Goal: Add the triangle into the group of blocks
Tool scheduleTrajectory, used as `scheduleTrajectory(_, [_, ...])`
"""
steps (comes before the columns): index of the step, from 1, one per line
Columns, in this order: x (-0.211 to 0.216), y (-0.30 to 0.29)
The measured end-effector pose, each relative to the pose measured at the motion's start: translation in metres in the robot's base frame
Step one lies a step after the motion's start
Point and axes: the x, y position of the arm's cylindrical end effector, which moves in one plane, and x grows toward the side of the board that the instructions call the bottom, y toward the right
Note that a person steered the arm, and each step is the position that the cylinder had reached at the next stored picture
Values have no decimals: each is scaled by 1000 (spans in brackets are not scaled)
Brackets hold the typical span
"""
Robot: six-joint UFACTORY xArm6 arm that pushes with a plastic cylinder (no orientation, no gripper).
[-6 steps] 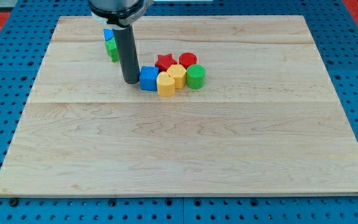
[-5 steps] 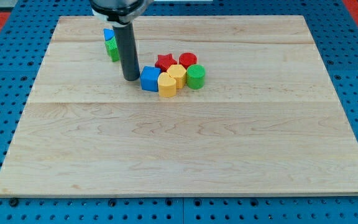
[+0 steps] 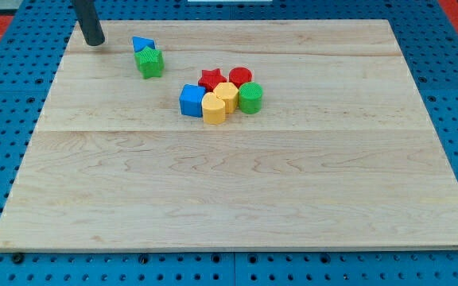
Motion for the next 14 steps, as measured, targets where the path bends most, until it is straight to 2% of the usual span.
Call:
scheduleTrajectory(2, [21,15])
scheduleTrajectory(5, [17,228])
scheduleTrajectory(7, [-14,243])
scheduleTrajectory(9, [82,341])
scheduleTrajectory(10, [101,351])
scheduleTrajectory(11, [58,356])
scheduleTrajectory(12, [56,335])
scheduleTrajectory(14, [117,308])
